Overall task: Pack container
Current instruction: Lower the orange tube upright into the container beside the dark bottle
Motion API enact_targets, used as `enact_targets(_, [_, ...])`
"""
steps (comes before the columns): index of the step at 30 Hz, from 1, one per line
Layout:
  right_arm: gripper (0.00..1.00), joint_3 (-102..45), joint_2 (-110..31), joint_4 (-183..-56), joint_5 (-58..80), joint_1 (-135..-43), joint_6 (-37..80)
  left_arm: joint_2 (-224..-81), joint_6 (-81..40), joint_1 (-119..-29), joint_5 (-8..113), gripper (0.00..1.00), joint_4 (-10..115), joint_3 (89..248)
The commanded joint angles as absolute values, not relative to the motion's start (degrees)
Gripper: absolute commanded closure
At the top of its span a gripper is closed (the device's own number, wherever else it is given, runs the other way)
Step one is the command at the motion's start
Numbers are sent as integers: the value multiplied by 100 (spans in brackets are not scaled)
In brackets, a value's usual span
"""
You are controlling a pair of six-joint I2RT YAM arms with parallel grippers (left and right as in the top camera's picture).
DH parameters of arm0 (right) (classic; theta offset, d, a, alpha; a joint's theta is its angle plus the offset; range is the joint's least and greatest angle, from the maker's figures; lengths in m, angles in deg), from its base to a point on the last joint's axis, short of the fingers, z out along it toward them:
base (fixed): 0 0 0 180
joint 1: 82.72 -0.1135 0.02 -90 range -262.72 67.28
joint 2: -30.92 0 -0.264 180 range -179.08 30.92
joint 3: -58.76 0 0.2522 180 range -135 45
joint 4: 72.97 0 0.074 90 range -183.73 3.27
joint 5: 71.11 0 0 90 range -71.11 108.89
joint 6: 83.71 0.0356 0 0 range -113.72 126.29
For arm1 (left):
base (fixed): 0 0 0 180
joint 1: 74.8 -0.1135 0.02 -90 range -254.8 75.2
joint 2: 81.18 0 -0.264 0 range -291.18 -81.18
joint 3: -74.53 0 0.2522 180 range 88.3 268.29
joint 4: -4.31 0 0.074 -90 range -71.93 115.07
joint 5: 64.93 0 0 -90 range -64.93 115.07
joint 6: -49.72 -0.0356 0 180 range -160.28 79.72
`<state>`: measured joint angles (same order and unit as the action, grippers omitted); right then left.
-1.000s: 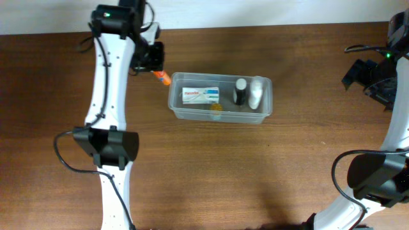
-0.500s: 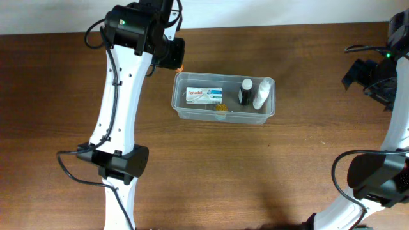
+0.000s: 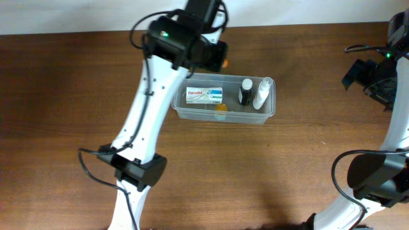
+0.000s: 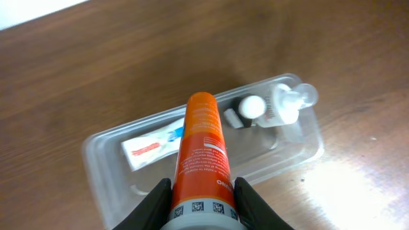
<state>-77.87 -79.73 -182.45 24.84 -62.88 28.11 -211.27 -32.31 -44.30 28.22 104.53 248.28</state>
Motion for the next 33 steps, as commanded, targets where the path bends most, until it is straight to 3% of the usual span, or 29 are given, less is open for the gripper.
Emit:
enact_targets(1, [1, -7771, -7986, -18230, 2471, -6282, 2772, -21444, -3063, -4282, 2873, 70, 10328, 24882])
enact_targets(33, [2, -7771, -7986, -18230, 2471, -6282, 2772, -22954, -3041, -3965, 2895, 69, 10472, 24860])
